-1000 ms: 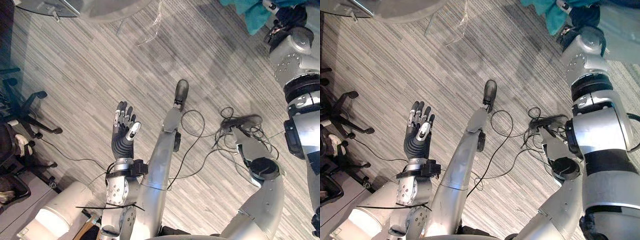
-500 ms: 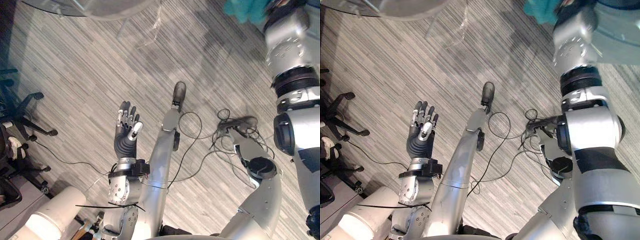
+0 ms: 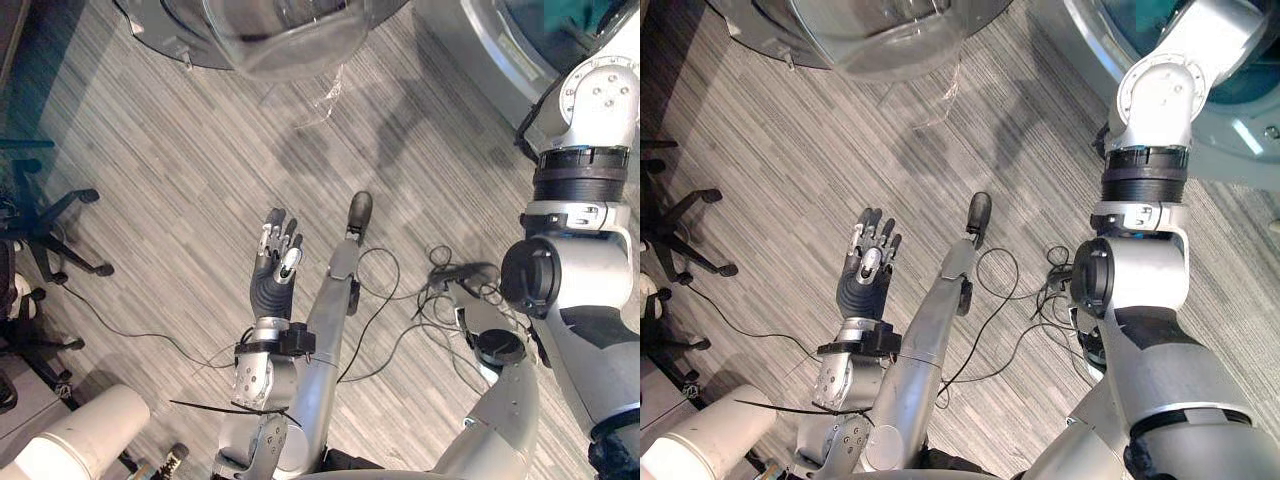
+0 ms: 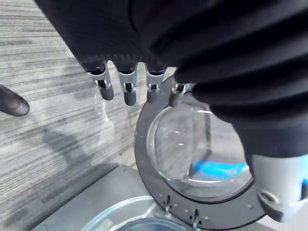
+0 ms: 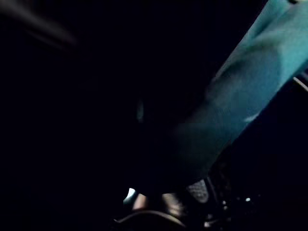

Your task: Pick up the laundry basket with both hands and put the clothes into the washing machine.

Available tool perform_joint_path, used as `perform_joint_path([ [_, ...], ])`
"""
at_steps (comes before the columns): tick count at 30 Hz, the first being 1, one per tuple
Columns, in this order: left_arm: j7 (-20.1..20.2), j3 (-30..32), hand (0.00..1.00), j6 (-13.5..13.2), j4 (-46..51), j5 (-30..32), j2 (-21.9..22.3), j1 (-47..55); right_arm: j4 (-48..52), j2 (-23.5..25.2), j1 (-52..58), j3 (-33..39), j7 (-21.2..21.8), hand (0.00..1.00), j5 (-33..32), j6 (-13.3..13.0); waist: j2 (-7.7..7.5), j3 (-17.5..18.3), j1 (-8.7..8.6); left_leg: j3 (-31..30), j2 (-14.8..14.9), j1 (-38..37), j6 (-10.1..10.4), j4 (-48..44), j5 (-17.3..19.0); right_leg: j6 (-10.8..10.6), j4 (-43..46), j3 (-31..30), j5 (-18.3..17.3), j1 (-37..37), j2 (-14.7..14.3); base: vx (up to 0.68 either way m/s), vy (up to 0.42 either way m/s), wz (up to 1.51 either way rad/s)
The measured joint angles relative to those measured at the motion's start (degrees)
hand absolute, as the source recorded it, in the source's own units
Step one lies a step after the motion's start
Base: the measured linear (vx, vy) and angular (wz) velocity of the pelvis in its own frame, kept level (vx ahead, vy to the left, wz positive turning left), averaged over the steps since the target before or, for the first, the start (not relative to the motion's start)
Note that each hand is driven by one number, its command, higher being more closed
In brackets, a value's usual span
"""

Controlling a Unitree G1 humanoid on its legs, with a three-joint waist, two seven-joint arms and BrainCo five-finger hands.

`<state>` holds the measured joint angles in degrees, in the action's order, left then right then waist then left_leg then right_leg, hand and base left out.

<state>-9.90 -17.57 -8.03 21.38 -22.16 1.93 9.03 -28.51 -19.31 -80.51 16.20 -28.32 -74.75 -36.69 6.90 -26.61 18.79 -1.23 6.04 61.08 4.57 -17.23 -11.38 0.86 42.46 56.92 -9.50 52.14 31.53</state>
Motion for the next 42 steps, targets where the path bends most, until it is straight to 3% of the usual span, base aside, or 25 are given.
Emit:
perform_joint_path([
  [4, 0.0, -0.4, 0.00, 0.0, -0.2, -0.8, -0.6, 0.0, -0.6, 1.1, 0.0, -0.4, -1.6, 0.00, 4.6, 2.3, -0.02, 0.0, -0.72, 0.6, 0.0, 0.0, -1.0, -0.7, 0.8, 1.0, -1.1, -0.6, 0.7, 0.1, -0.3, 0.07, -0.074, -0.08],
  [7, -0.2, -0.8, 0.00, 0.0, -1.0, -0.8, -1.4, 0.1, -2.6, 2.2, 0.1, -0.5, -1.6, 0.00, 6.8, 6.0, -0.04, 0.0, -1.10, 1.9, 0.4, -0.7, -1.4, -0.8, 1.5, 0.4, -1.9, -1.6, 1.2, 0.2, -0.6, 0.02, -0.050, -0.19],
  [9, -0.3, -1.0, 0.00, 0.1, -1.4, -0.8, -2.2, 0.3, -4.0, 5.0, 0.5, -0.4, -1.2, 0.00, 7.3, 6.9, -0.28, 0.0, -1.55, 3.0, 0.8, -1.7, -1.6, -0.5, 2.2, -0.3, -3.0, -2.6, 1.4, 0.2, -1.3, 0.01, -0.053, -0.31],
  [11, -0.3, -1.0, 0.00, 0.3, -1.4, -0.8, -3.3, 1.3, -4.2, 9.2, 3.8, -0.5, 0.4, 0.00, 7.4, 7.3, -1.75, 0.3, -2.40, 4.3, 1.2, -3.7, -1.5, 1.8, 2.3, -1.3, -5.3, -3.4, 2.0, -0.2, -2.5, 0.03, -0.070, -0.35],
  [15, -0.6, -2.0, 0.00, 0.3, -1.4, -0.7, -3.4, 1.4, -6.2, 11.2, 12.5, -0.4, 1.8, 0.00, 7.4, 8.5, -3.28, 0.9, -2.63, 5.2, 1.7, -6.2, -1.5, 5.3, 2.3, -2.6, -8.4, -2.2, 2.8, -1.8, -4.0, 0.06, -0.066, -0.19],
  [19, -0.4, -1.4, 0.00, 0.3, -1.4, -0.7, -3.4, 3.1, -9.2, 13.4, 22.9, -4.3, 7.4, 0.00, 7.4, 12.8, -4.21, 1.4, -4.47, 5.3, 2.1, -7.0, -1.5, 5.1, 2.2, -2.6, -9.0, -1.9, 3.4, -2.9, -4.7, 0.08, -0.063, 0.00],
  [21, 0.0, -0.2, 0.00, 0.3, -1.4, -0.7, -3.4, 3.9, -9.5, 14.5, 28.0, -8.6, 10.7, 0.00, 7.4, 15.4, -4.72, 1.7, -5.50, 5.9, 2.5, -7.1, -1.5, 4.9, 2.3, -1.6, -9.8, -2.3, 4.1, -3.2, -5.4, 0.12, -0.086, -0.14],
  [26, 2.0, 2.1, 0.00, 0.3, -1.7, -0.7, -3.3, 3.8, -11.8, 14.8, 36.0, -14.8, 17.5, 0.00, 9.9, 21.0, -5.46, 1.7, -5.97, 6.4, 3.1, -7.9, -1.3, 3.6, 3.6, -0.7, -11.1, -3.1, 4.8, -4.0, -6.6, 0.10, -0.078, -0.11],
  [31, 2.7, 3.8, 0.00, 0.4, -2.6, -0.7, -3.3, 4.0, -13.6, 17.1, 39.3, -17.7, 21.0, 0.00, 12.2, 23.5, -6.71, 1.8, -7.15, 7.8, 4.0, -8.6, -1.2, 2.4, 5.8, -0.9, -12.7, -4.1, 5.2, -4.4, -7.9, 0.10, -0.072, -0.15],
  [39, 3.3, 4.8, 0.00, 1.2, -4.4, 0.0, -2.6, 3.9, -17.0, 17.7, 39.1, -18.4, 20.9, 0.00, 14.5, 24.0, -7.00, 2.0, -7.21, 8.5, 4.2, -9.9, -1.1, 2.0, 6.8, -1.0, -13.5, -4.9, 5.4, -5.4, -8.5, 0.11, -0.062, -0.06],
  [42, 3.3, 6.2, 0.00, 1.4, -4.5, 0.9, -1.3, 3.9, -18.0, 17.7, 39.7, -18.4, 20.8, 0.00, 14.7, 24.1, -7.00, 2.0, -7.64, 8.3, 5.1, -10.0, -1.1, -2.4, 9.7, -0.9, -12.9, -5.1, 5.4, -7.3, -8.8, 0.10, -0.064, -0.09],
])
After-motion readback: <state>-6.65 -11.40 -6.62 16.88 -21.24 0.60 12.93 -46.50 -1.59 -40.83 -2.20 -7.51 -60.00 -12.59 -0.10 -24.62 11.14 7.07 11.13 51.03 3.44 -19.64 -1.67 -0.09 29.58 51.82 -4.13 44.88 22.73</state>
